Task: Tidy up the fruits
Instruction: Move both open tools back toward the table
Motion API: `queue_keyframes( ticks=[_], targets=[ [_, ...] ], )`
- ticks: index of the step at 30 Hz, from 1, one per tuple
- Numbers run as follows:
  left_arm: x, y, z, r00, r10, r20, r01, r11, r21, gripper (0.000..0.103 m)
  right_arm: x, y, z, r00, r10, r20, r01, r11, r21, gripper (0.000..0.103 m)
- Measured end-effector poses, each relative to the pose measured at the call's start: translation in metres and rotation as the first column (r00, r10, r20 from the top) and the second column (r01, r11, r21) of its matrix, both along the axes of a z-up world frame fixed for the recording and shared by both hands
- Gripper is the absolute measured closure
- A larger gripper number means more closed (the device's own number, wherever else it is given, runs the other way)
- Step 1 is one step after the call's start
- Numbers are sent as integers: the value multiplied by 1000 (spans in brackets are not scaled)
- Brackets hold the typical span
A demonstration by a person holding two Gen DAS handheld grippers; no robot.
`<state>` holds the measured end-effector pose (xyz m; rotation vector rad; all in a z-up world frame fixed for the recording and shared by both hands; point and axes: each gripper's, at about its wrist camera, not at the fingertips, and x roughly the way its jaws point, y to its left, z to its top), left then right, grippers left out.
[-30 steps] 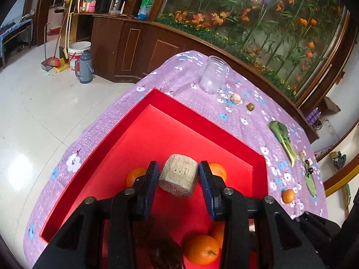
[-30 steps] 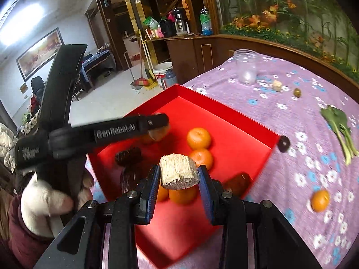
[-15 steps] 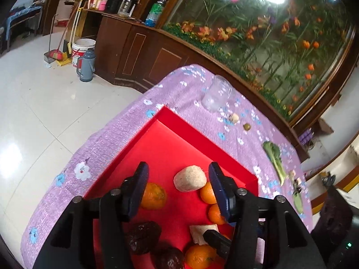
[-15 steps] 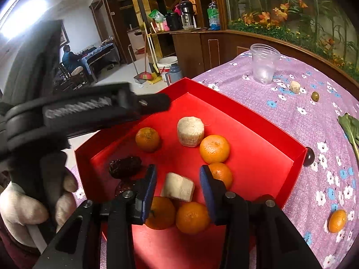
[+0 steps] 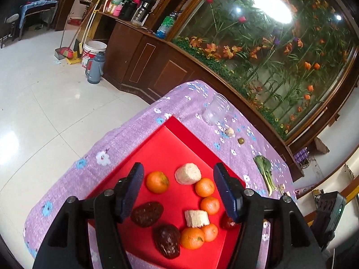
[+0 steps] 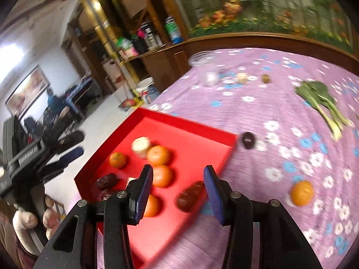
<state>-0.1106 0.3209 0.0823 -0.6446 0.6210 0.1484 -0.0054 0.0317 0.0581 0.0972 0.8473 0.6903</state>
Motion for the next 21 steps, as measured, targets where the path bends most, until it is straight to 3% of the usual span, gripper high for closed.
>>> queue_keyframes(
  ticks=[11, 14, 21],
  targets=[
    [-20, -43, 24, 997, -66, 30, 64, 996, 60, 39, -16, -101, 2, 980, -198, -2, 198, 980, 14, 50],
    [-22, -60, 31, 995, -97, 29, 94, 991, 96, 34, -21, -119, 1, 974, -225, 1, 225, 974, 12, 50],
    [-21, -92, 35, 988, -154, 6, 151, 976, 156, 34, -33, -150, -4, 964, -265, 9, 265, 964, 6, 50]
  ],
)
